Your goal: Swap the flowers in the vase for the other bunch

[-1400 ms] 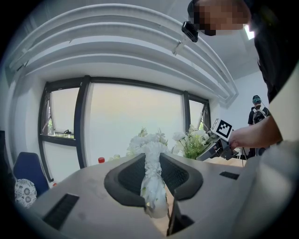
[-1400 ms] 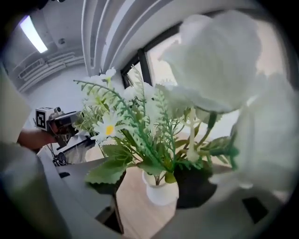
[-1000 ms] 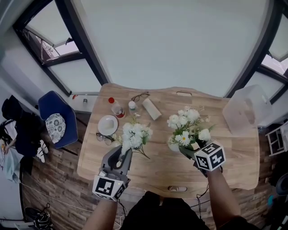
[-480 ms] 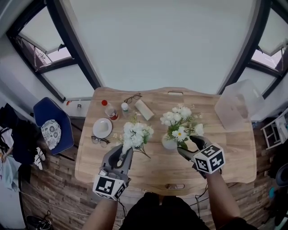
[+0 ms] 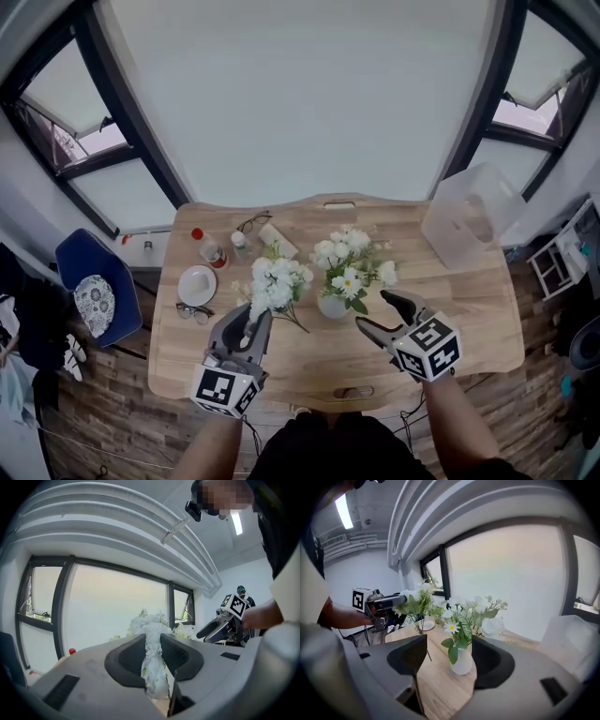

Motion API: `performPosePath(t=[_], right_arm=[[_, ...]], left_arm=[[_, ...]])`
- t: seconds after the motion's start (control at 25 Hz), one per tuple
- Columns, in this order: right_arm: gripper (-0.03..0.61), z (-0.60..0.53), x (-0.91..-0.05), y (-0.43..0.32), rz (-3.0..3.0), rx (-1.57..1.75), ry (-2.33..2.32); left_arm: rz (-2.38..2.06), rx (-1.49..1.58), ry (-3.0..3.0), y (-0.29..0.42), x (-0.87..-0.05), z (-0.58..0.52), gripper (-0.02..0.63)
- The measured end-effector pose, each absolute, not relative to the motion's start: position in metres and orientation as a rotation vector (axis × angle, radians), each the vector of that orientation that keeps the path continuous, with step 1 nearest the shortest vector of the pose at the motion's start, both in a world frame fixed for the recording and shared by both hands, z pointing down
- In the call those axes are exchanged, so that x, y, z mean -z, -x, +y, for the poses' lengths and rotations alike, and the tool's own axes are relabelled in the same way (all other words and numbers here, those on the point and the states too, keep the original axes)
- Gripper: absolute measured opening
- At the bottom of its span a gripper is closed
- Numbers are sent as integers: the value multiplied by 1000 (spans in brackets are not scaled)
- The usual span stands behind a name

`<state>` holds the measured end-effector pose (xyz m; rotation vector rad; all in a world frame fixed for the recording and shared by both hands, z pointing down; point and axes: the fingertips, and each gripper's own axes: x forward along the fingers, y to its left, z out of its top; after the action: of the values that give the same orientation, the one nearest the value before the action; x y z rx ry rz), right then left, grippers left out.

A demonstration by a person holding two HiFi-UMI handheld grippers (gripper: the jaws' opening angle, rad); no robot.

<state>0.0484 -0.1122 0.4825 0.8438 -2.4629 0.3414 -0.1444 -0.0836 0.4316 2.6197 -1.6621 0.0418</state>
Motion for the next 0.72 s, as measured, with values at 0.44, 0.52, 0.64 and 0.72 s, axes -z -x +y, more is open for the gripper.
performPosePath(t=[0.44,0.52,0.64,0.72], right_arm=[[224,-104,-400,-75,-2666,-27,-1100],[164,-104,-390,-85,-2691,-6,-1165],[120,-106,-380,-97,-2767,-73,-1226],[90,-106,-376,-105,-2824,-121,-1273]], left_arm=[[-1646,6,-2657,129,-422,-88,89],[-1649,1,-2660,128,-422,-85,89],[-1660,-10,-2660,129,-421,-83,89],[-1672,-18,-2655,130,-421,-80,89]])
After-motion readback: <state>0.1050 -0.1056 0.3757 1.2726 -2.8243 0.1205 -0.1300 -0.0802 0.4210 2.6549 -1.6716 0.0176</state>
